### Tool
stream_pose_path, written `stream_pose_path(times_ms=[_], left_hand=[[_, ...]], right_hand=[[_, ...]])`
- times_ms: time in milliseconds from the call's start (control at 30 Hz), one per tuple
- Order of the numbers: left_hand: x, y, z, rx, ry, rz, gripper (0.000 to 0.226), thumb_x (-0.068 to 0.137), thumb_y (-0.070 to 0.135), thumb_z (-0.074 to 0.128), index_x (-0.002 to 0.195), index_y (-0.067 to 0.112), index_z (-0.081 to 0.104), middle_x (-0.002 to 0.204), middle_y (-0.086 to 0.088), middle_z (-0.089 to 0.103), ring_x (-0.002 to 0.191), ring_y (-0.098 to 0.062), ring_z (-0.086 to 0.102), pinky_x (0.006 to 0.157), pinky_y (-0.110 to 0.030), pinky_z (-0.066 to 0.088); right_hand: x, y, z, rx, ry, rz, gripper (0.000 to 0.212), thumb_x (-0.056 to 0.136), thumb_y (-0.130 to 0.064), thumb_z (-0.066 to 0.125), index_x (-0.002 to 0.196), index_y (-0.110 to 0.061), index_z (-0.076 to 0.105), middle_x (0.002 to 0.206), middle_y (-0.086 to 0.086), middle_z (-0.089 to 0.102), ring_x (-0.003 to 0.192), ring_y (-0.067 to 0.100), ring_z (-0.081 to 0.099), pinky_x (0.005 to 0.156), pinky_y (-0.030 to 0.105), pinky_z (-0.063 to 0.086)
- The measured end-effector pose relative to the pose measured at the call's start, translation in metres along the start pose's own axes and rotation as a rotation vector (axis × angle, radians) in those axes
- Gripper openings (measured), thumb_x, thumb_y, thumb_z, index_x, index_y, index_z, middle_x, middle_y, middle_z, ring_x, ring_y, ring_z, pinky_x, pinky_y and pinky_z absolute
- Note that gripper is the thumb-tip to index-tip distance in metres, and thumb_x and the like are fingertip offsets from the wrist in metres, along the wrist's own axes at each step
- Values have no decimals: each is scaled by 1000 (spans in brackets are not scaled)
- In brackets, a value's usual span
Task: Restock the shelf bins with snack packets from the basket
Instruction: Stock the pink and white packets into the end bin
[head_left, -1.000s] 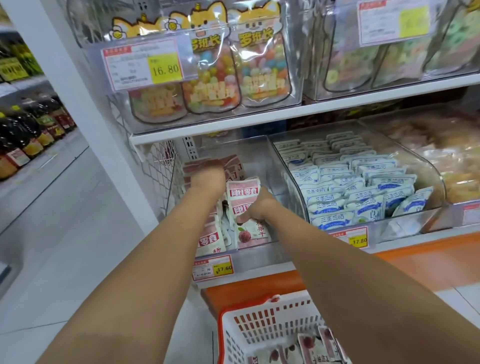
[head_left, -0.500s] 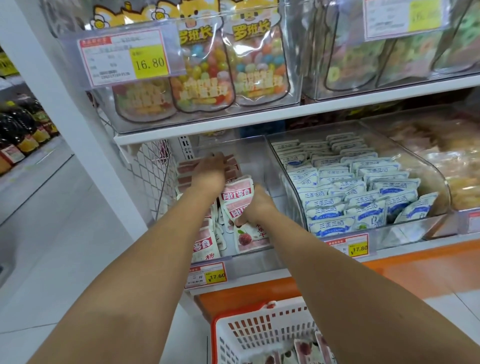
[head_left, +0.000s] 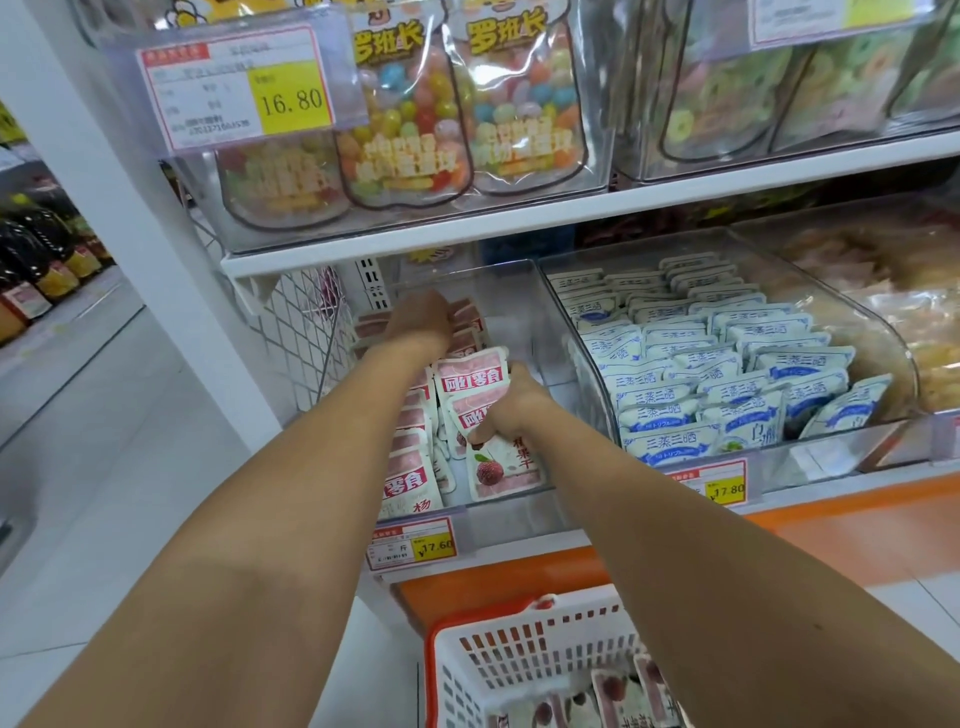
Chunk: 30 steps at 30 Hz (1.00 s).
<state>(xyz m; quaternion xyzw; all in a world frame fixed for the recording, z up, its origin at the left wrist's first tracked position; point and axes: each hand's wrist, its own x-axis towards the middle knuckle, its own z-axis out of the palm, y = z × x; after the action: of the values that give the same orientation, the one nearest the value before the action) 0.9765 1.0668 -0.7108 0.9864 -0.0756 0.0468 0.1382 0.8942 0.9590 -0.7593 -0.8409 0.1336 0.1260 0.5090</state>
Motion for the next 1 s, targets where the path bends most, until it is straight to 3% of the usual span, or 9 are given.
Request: stream_pose_path(times_ms=[133,300,467,533,600,700,833,933,1000], left_hand=[[-2,0,7,-18,45,-31,21,96,6,48,102,6,69,99,-9,68,84,-24,65,74,-28,49],[0,8,0,-85,31,34,24,99,13,46,108,7,67,105,-7,67,74,-14,53,71,-24,42],[-11,6,-14,-128,104,90,23,96,15,52,115,6,61,118,-1,62,99,-16,58,83,-23,43],[-21,1,-18,-59,32,132,21,95,19,55,110,8,65,109,-6,65,96,-22,61,82,-28,45],[-32,-5,-19,24,-88,182,24,95,24,54,109,9,67,101,-8,65,89,-24,61,74,-28,44],[-42,-9,-19,8,-101,236,27,95,27,55,110,10,68,105,-9,66,88,-24,61,72,-27,43],[-48,-8,-16,-2,-141,228,29,93,26,59,118,12,63,116,-7,64,101,-21,60,86,-30,47],[-48,-13,-9,52,-136,181,31,93,21,59,122,12,58,121,-9,62,107,-24,58,90,-33,46],[-47,-16,-5,77,-115,166,29,93,20,58,121,12,58,119,-10,62,106,-25,58,89,-35,46]], right_hand=[[-1,-1,0,49,70,-67,92,62,5,83,137,-15,34,124,6,57,119,26,52,97,35,45],[-3,-5,5,84,118,-139,97,65,2,82,142,-22,30,124,3,58,116,24,54,91,32,46],[-4,-5,5,68,106,-102,99,67,-2,83,145,-21,25,126,3,56,119,25,52,97,34,42],[-3,-5,6,65,83,-94,99,69,1,80,145,-18,20,126,6,55,119,26,52,96,34,42],[-2,-6,8,58,46,-65,92,75,7,72,144,-14,15,114,9,55,111,28,55,87,33,47],[-1,-6,6,-33,-28,28,75,79,11,60,138,-7,17,86,7,48,79,22,55,58,26,45],[0,0,6,-339,-57,96,50,78,-12,75,116,-3,45,119,16,57,94,25,57,70,32,51],[-1,7,10,-561,71,84,77,70,-39,82,128,-3,46,128,12,52,119,27,51,95,36,48],[-3,11,11,-531,108,92,72,66,-43,84,119,-6,51,122,10,57,116,28,53,92,36,49]])
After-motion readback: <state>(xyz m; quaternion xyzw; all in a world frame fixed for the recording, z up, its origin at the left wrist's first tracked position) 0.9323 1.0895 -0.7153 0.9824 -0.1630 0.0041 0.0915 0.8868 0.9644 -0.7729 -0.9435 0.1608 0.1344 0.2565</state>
